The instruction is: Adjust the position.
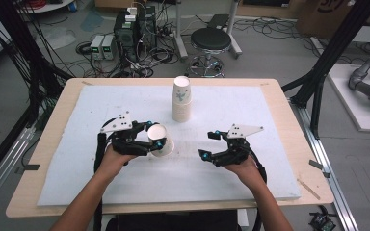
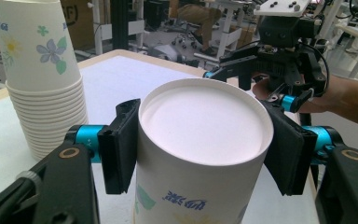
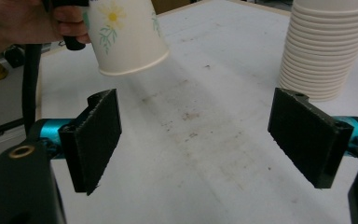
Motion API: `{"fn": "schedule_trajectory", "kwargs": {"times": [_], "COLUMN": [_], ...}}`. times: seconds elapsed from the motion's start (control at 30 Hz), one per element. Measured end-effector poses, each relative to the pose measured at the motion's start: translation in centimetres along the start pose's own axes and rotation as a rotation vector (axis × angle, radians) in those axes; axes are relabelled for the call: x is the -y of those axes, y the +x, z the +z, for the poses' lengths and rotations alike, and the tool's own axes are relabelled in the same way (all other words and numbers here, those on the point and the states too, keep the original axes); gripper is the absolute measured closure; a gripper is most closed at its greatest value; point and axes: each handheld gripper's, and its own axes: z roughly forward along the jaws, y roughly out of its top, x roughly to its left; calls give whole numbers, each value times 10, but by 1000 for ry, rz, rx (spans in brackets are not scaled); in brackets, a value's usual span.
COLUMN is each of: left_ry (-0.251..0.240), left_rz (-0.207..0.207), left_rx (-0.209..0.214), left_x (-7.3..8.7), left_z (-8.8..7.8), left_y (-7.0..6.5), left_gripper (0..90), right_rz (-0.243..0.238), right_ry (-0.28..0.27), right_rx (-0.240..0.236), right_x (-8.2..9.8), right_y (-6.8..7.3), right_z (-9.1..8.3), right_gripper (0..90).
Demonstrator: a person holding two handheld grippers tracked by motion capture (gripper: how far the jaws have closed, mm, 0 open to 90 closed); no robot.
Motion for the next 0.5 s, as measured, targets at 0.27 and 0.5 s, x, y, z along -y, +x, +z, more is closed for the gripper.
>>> {"fn": "schedule_trajectory", "kwargs": {"times": [0.27, 0.5], "left_ry": [-1, 3], "left_rz": [-4, 16], "left_rx": [37, 92], "left_x": [1, 0], "left_z": [7, 15], "left_y": [0, -10], "left_gripper": [349, 349], "right_rz": [-24, -59], "right_ry": [-3, -14], "right_rx": [-54, -110], "right_x": [-2, -5], "right_y": [4, 16], "right_z": [10, 15], "right_gripper": [175, 175]}}
